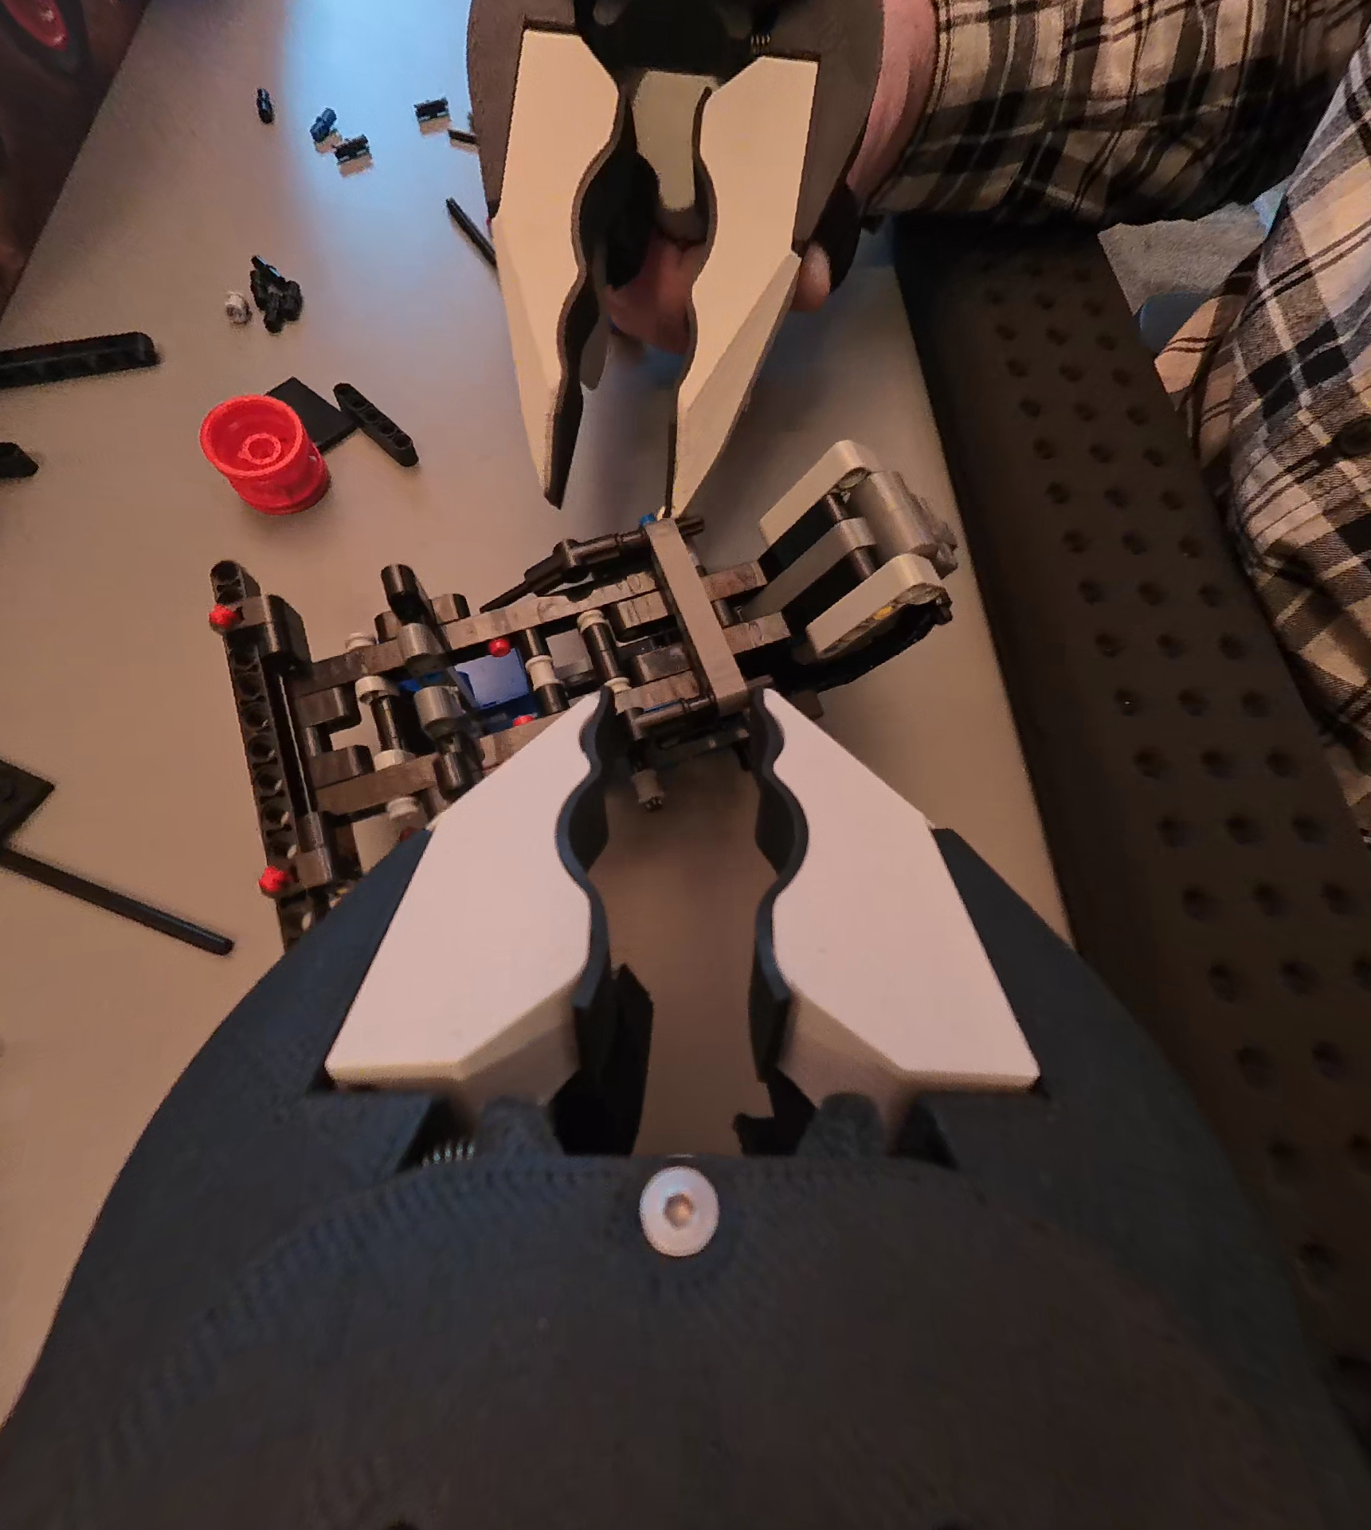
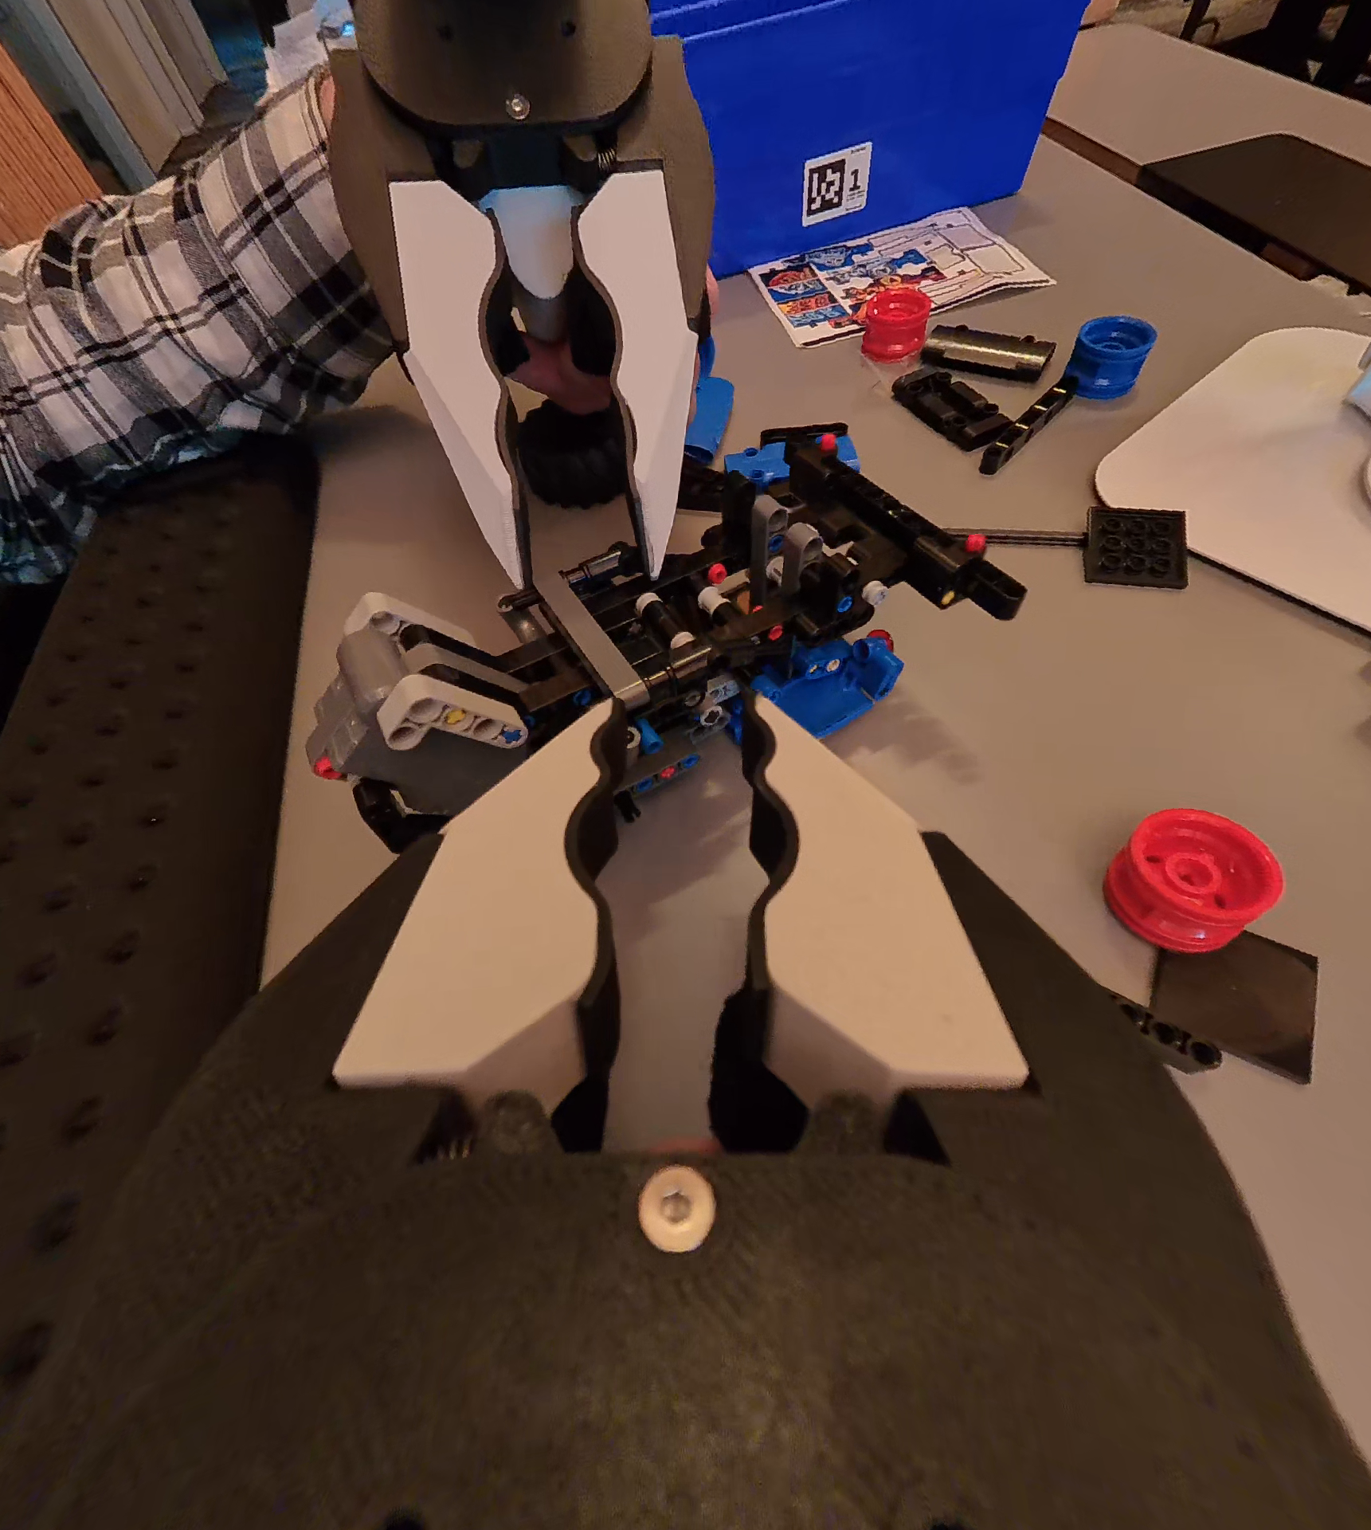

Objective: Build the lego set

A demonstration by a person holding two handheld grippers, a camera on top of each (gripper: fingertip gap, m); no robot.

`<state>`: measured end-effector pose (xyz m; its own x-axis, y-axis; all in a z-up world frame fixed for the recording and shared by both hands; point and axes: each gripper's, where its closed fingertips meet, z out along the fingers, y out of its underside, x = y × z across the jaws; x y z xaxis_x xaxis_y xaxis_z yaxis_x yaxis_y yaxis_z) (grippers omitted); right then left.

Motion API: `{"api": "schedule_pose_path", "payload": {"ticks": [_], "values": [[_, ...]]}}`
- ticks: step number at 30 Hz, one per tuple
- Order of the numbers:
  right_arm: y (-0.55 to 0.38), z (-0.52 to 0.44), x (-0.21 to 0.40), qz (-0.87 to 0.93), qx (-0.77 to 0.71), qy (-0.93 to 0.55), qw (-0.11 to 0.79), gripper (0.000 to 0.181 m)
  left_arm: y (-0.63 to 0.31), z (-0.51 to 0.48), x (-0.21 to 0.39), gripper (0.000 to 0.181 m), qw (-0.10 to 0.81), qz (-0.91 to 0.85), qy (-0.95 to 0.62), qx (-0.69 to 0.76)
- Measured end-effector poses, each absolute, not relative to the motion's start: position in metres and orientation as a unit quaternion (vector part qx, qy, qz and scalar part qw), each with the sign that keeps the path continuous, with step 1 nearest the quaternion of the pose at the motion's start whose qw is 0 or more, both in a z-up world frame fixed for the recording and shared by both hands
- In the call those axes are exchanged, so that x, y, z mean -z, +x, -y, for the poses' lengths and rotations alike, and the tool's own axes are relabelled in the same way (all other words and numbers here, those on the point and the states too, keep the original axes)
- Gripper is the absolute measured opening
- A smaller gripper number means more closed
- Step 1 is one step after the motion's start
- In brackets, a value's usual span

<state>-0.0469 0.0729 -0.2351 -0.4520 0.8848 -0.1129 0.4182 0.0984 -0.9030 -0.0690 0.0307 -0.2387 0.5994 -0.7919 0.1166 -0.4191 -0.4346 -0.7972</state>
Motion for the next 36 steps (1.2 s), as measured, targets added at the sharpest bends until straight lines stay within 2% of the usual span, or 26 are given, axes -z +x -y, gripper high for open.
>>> {"api": "schedule_pose_path", "payload": {"ticks": [12,22,30,32,36], "values": [[-0.041,-0.091,0.228,0.694,-0.472,-0.475,0.264,0.028,-0.059,-0.027,0.236,0.027,0.378,-0.391,-0.803,0.246],[-0.006,-0.199,0.175,0.59,-0.44,-0.562,0.378,0.025,-0.066,-0.034,0.218,0.027,0.422,-0.378,-0.79,0.235],[-0.066,-0.234,0.231,0.724,-0.192,-0.539,0.384,0.03,-0.075,-0.043,0.221,0.027,0.434,-0.365,-0.794,0.219],[-0.087,-0.243,0.246,0.742,-0.156,-0.53,0.38,0.026,-0.078,-0.044,0.219,0.027,0.441,-0.359,-0.792,0.223],[-0.117,-0.262,0.267,0.747,-0.13,-0.546,0.358,0.033,-0.082,-0.045,0.222,0.028,0.44,-0.359,-0.795,0.216]]}}
